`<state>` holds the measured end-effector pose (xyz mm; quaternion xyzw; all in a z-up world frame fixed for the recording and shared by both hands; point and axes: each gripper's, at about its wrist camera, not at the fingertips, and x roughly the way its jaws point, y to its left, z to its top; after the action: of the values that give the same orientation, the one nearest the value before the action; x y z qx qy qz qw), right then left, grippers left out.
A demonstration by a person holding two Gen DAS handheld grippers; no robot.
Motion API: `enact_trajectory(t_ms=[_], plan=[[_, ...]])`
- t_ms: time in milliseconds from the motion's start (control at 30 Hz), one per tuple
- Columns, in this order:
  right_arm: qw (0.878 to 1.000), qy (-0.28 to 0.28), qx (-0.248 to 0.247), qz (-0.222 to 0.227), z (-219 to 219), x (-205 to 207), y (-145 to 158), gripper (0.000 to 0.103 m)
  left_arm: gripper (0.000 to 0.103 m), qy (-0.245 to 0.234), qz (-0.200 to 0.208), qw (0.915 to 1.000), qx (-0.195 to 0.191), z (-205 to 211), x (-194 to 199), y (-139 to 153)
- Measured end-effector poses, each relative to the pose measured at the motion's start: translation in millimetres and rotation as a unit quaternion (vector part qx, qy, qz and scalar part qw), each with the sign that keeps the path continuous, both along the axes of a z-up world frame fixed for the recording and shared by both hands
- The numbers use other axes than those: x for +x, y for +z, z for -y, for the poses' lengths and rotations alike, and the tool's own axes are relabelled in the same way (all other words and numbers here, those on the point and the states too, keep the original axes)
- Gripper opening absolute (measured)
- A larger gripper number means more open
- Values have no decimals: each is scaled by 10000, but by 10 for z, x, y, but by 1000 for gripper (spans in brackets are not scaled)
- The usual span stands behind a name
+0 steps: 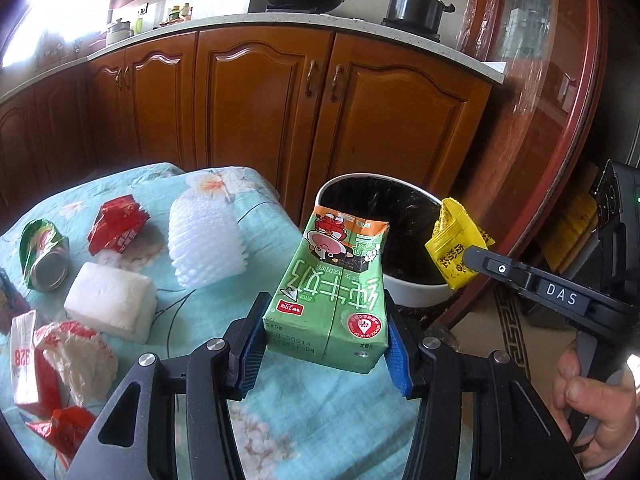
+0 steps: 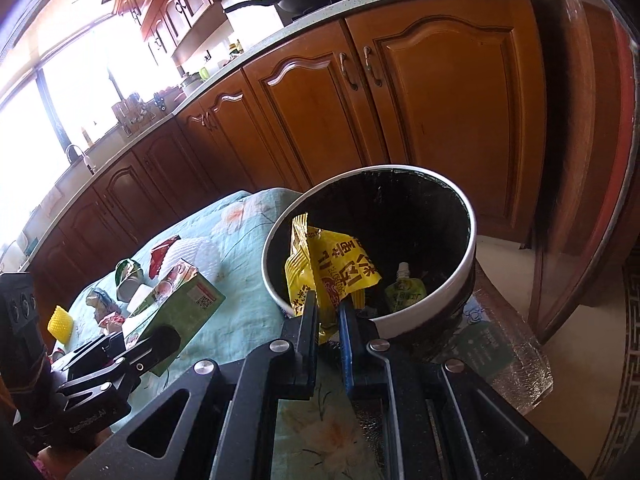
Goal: Collect trash
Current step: 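Carry the carton and yellow pouch over the bin and open both tools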
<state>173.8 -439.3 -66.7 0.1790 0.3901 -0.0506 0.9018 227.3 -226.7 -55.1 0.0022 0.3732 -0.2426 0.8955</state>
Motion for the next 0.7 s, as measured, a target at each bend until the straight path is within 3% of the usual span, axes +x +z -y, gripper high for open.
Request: enact_trajectory(t_ms=[267, 700], plan=[[9997, -154, -91, -191, 287, 213, -3, 9, 50, -175, 9, 9998, 89, 383, 341, 24], [9983, -144, -146, -549, 504, 462, -108, 9, 50, -209, -287, 9990, 289, 821, 819, -184]])
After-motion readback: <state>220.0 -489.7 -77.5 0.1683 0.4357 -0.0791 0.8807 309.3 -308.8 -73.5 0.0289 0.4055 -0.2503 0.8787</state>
